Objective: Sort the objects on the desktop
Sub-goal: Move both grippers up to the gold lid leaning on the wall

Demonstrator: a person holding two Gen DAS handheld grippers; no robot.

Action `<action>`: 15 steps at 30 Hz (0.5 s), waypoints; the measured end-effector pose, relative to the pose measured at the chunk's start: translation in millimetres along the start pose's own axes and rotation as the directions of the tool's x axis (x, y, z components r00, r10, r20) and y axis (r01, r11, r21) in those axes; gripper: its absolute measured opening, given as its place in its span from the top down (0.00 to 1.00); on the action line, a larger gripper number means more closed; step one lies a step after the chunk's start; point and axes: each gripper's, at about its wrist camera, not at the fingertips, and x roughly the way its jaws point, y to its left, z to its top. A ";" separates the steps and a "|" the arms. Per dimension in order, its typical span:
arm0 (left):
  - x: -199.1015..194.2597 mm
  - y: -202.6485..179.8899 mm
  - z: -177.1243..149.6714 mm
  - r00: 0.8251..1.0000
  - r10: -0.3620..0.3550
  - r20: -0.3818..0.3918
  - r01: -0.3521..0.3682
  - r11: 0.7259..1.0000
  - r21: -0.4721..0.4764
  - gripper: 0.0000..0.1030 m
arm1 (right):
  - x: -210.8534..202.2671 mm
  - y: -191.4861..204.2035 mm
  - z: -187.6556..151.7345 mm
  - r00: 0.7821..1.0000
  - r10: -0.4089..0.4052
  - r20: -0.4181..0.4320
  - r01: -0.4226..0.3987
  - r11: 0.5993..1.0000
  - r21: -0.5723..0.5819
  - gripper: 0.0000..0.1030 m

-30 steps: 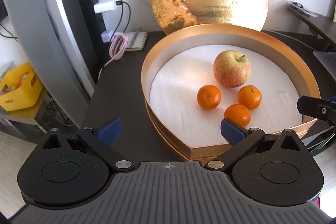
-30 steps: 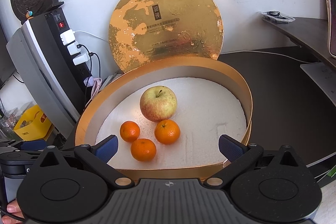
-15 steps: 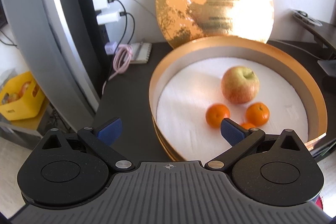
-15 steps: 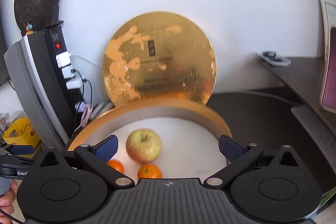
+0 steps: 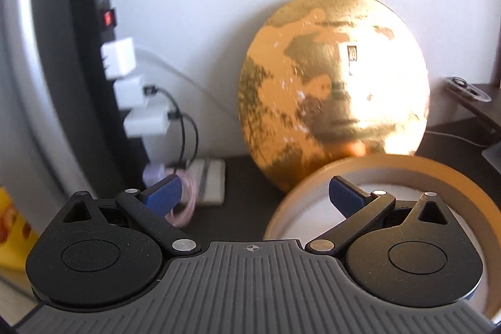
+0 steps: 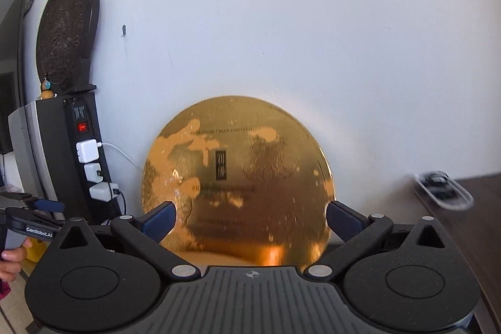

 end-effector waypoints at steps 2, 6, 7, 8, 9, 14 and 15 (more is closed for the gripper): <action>25.2 1.5 9.1 1.000 -0.012 0.017 0.012 1.000 0.028 0.00 | 23.3 -12.1 -0.3 1.000 -0.010 0.003 0.010 1.000 -0.019 0.00; 76.4 3.4 22.6 0.998 -0.065 0.004 0.065 0.997 0.043 0.00 | 66.6 -40.5 -5.5 0.998 -0.057 0.010 0.057 0.998 -0.032 0.00; 87.0 4.0 24.2 0.997 -0.072 0.002 0.071 0.997 0.037 0.00 | 76.6 -47.9 -7.4 0.998 -0.060 0.000 0.060 0.998 -0.027 0.00; 97.2 4.7 25.6 0.997 -0.077 0.000 0.077 0.997 0.031 0.00 | 86.4 -55.4 -9.3 0.998 -0.062 -0.012 0.062 0.998 -0.020 0.00; 107.3 5.4 27.1 0.997 -0.082 -0.001 0.082 0.996 0.025 0.00 | 93.8 -61.6 -11.0 0.998 -0.063 -0.017 0.063 0.998 -0.008 0.00; 144.8 15.1 30.6 0.992 -0.123 0.004 0.123 0.991 -0.044 0.00 | 124.8 -85.6 -20.0 0.998 -0.046 -0.033 0.047 0.998 0.044 0.00; 148.5 16.4 31.1 0.991 -0.136 0.010 0.136 0.989 -0.050 0.00 | 129.8 -88.3 -22.0 0.999 -0.035 -0.035 0.037 0.998 0.049 0.00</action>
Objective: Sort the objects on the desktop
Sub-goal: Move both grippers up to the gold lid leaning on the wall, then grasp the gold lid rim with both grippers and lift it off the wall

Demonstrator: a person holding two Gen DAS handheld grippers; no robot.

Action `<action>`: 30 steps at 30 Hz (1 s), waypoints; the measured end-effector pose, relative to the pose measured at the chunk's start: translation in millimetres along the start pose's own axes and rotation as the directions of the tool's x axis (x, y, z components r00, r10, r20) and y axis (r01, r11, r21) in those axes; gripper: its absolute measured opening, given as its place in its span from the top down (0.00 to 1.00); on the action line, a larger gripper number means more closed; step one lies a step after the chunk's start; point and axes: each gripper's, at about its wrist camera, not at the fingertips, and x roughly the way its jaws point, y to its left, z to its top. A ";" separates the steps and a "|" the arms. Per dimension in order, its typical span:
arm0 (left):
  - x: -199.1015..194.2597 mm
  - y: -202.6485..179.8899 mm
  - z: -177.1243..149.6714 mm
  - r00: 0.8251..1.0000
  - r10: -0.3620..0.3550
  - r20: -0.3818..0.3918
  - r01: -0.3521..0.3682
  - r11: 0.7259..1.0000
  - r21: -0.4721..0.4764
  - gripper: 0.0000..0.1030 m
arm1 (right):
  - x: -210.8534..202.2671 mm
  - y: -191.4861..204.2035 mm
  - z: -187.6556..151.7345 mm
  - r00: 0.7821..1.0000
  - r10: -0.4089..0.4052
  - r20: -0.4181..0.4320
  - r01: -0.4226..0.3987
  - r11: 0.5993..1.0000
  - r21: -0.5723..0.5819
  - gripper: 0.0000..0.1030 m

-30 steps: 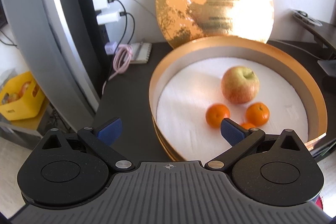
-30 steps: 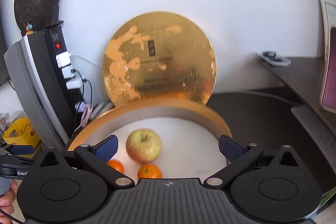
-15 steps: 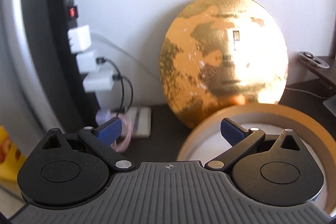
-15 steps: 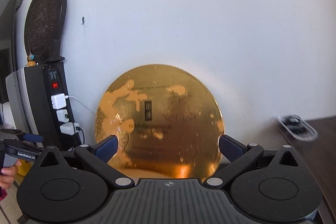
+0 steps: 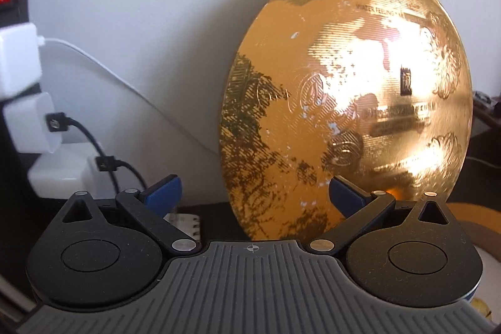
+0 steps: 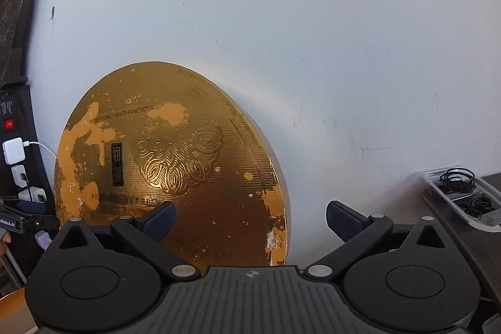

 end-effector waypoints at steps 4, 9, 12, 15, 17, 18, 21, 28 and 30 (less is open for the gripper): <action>8.6 1.8 3.1 0.999 -0.011 0.051 0.011 1.000 -0.004 0.00 | 18.3 -8.0 -6.4 1.000 0.029 -0.004 -0.029 1.000 0.004 0.00; 20.1 -1.9 5.9 0.997 0.012 0.073 -0.014 1.000 0.026 0.00 | 32.7 -11.9 -14.4 0.998 0.057 0.014 -0.057 0.998 -0.004 0.00; 29.3 -2.7 4.1 0.998 0.013 0.059 -0.015 0.999 0.037 0.00 | 40.0 -12.4 -16.5 0.996 0.084 0.017 -0.084 0.996 -0.001 0.00; 37.0 -1.0 1.3 0.999 -0.002 0.049 0.001 1.000 0.031 0.00 | 47.0 -12.0 -18.4 0.994 0.107 0.017 -0.107 0.994 0.000 0.00; 40.9 0.9 0.2 0.999 -0.023 0.049 0.022 1.000 0.020 0.00 | 51.8 -10.1 -19.9 0.993 0.117 0.008 -0.117 0.993 -0.007 0.00; 42.4 0.7 -0.1 0.998 -0.030 0.049 0.030 0.999 0.020 0.00 | 52.9 -9.6 -20.3 0.993 0.122 0.009 -0.122 0.993 -0.006 0.00; 50.3 -3.2 -1.7 0.998 -0.048 0.031 0.047 0.998 0.035 0.00 | 55.2 -8.6 -21.5 0.991 0.135 0.012 -0.135 0.991 0.003 0.00; 52.4 -5.5 -2.4 0.998 -0.035 0.050 0.033 0.998 0.045 0.00 | 51.0 -2.3 -18.4 0.989 0.128 0.075 -0.131 0.991 0.032 0.00; 46.3 -5.5 -0.3 0.996 -0.028 0.082 0.025 0.999 0.047 0.00 | 39.8 3.3 -10.5 0.984 0.126 0.125 -0.129 0.992 0.015 0.01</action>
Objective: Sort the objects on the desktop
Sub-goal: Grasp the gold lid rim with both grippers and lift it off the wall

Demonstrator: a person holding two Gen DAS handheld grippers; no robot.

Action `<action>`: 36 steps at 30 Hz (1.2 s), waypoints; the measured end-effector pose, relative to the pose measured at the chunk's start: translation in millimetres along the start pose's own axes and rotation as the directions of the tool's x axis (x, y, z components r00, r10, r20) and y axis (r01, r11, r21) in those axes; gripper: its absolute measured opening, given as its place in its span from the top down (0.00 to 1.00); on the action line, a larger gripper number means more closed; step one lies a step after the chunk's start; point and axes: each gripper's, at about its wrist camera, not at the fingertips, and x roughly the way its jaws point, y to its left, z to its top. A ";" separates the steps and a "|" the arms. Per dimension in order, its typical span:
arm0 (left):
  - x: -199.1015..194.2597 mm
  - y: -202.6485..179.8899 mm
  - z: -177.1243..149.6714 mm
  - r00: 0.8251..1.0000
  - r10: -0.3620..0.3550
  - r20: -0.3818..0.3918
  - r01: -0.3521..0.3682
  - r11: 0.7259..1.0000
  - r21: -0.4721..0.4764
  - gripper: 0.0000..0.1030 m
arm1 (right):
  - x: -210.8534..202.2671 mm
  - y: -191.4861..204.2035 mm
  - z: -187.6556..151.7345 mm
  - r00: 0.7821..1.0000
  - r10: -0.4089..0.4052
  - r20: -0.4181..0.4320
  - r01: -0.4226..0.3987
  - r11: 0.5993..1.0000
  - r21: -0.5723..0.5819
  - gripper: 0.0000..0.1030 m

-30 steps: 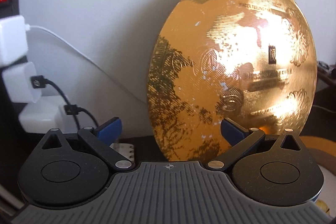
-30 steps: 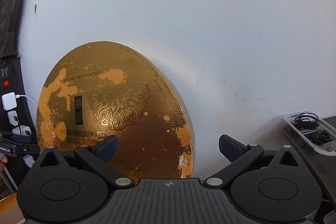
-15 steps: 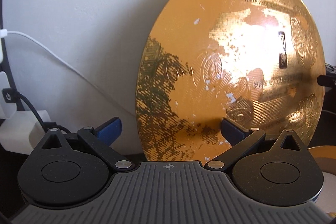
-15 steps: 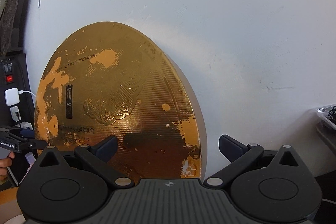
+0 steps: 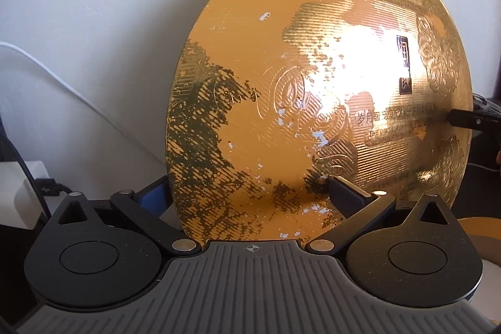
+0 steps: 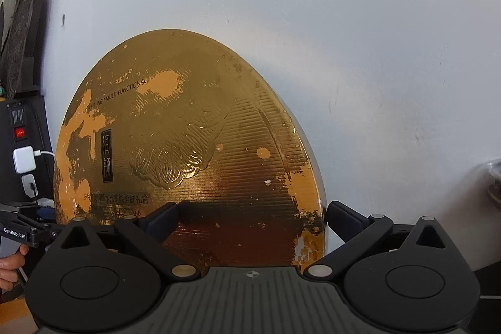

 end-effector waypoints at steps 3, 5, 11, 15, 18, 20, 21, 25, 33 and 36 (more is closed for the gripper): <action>-17.0 -1.2 11.2 0.998 0.009 0.058 -0.010 1.000 0.012 0.00 | -18.2 13.9 19.5 0.997 -0.001 0.074 0.004 0.999 -0.040 0.01; -32.0 -3.0 20.9 0.994 0.014 0.104 -0.016 1.000 0.024 0.00 | -36.5 24.3 37.2 0.992 0.003 0.130 0.004 0.999 -0.055 0.01; -107.6 -13.7 49.0 0.966 0.001 0.259 -0.014 0.999 0.048 0.00 | -111.4 61.4 89.6 0.961 0.015 0.276 0.000 0.999 -0.052 0.01; -170.5 -22.8 60.4 0.944 -0.017 0.331 -0.002 0.998 0.055 0.00 | -167.4 89.7 114.7 0.945 0.008 0.326 0.007 0.999 -0.046 0.01; -216.2 -36.4 65.5 0.926 -0.023 0.376 0.000 0.998 0.059 0.00 | -209.4 109.4 131.8 0.940 0.002 0.342 0.009 1.000 -0.029 0.01; -247.3 -42.5 65.1 0.913 -0.025 0.406 0.002 0.999 0.055 0.00 | -232.8 120.4 142.2 0.946 -0.009 0.323 0.010 1.000 -0.002 0.01; -263.0 -46.4 67.1 0.909 -0.024 0.416 0.001 0.999 0.054 0.00 | -243.7 124.4 147.0 0.952 -0.014 0.305 0.009 1.000 0.017 0.01; -325.6 -67.0 73.1 0.901 -0.020 0.434 -0.003 0.999 0.051 0.00 | -267.8 138.9 156.2 0.978 -0.040 0.206 0.019 0.995 0.100 0.01; -384.0 -98.3 44.4 0.937 -0.001 0.348 -0.002 1.000 0.009 0.00 | -280.0 149.9 128.2 0.994 -0.100 -0.036 0.105 0.977 0.188 0.02; -373.6 -98.2 29.5 0.961 0.004 0.275 0.004 1.000 -0.027 0.00 | -272.8 148.3 109.3 0.987 -0.106 -0.121 0.130 0.969 0.208 0.02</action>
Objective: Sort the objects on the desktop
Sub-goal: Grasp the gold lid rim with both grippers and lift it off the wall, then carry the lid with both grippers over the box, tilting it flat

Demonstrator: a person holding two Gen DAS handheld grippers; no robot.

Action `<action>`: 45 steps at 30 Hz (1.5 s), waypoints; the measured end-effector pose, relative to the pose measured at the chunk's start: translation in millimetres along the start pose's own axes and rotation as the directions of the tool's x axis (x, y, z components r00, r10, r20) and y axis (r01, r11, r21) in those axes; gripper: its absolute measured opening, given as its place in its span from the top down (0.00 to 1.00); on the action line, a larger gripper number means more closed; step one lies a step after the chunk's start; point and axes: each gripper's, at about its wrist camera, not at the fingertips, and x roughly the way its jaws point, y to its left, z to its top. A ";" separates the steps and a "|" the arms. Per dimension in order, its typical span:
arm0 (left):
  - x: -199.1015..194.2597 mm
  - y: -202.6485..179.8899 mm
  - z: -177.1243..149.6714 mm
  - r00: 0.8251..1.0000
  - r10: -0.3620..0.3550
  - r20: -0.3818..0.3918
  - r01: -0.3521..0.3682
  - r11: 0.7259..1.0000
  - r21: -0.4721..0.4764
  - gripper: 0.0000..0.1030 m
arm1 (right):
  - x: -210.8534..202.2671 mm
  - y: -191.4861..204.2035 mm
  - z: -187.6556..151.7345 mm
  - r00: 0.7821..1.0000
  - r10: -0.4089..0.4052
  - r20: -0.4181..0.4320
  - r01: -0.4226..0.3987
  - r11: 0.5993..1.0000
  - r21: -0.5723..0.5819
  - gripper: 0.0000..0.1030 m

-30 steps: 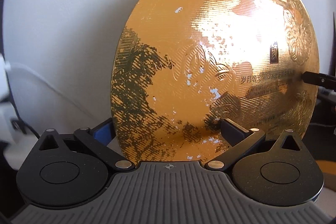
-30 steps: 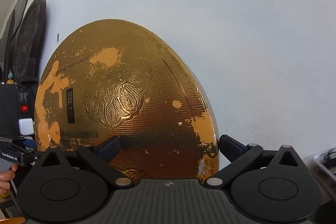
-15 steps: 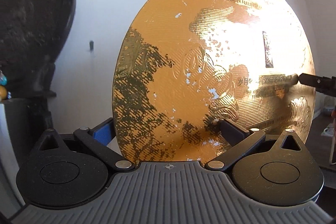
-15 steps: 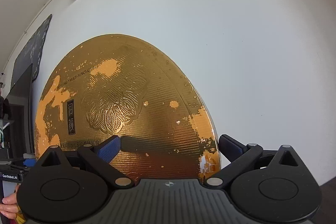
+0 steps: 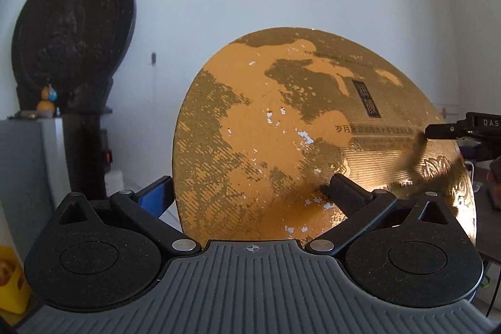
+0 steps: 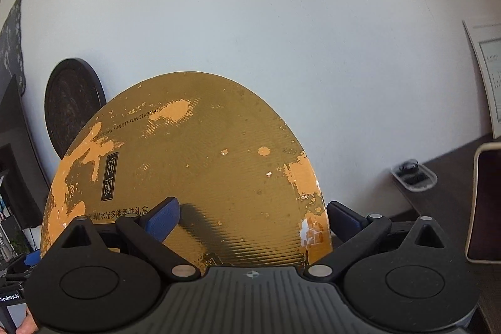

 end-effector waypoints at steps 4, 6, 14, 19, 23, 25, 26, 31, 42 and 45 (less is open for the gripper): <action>-9.0 -10.2 -25.4 0.996 0.015 -0.091 -0.018 0.999 -0.026 0.00 | 12.1 -13.6 -23.9 0.997 -0.017 -0.077 0.022 0.997 0.068 0.02; -11.5 -19.2 -30.7 0.993 0.017 -0.115 -0.018 1.000 -0.007 0.00 | 6.6 -34.4 -33.9 0.995 -0.021 -0.099 0.033 0.992 0.119 0.02; -18.5 -63.3 -40.6 0.983 0.003 -0.183 0.008 0.998 0.059 0.00 | -23.1 -87.2 -84.0 0.984 -0.053 -0.168 0.095 0.963 0.254 0.03; -6.0 -82.2 -76.2 0.959 -0.049 -0.277 0.063 0.997 0.042 0.00 | -42.7 -114.3 -117.3 0.965 -0.131 -0.226 0.192 0.943 0.273 0.03; 6.0 -96.8 -99.6 0.935 -0.090 -0.343 0.100 0.995 0.012 0.00 | -55.3 -128.2 -130.2 0.953 -0.179 -0.246 0.245 0.932 0.268 0.03; 6.4 -104.6 -108.7 0.929 -0.105 -0.354 0.113 0.994 0.001 0.00 | -63.2 -131.8 -134.1 0.950 -0.196 -0.242 0.258 0.930 0.262 0.03; 5.0 -108.9 -113.1 0.926 -0.113 -0.359 0.120 0.993 -0.004 0.00 | -67.5 -133.0 -136.1 0.949 -0.203 -0.239 0.264 0.929 0.260 0.03; 8.4 -120.9 -124.6 0.918 -0.139 -0.371 0.147 0.989 -0.007 0.00 | -77.4 -145.3 -149.1 0.946 -0.225 -0.233 0.286 0.918 0.275 0.03; 4.1 -134.3 -137.8 0.919 -0.171 -0.356 0.178 0.984 -0.013 0.00 | -95.5 -142.8 -158.7 0.949 -0.249 -0.195 0.295 0.918 0.264 0.03; -1.3 -133.8 -142.6 0.928 -0.160 -0.335 0.165 0.986 -0.016 0.00 | -91.4 -142.5 -160.9 0.952 -0.241 -0.188 0.284 0.923 0.258 0.03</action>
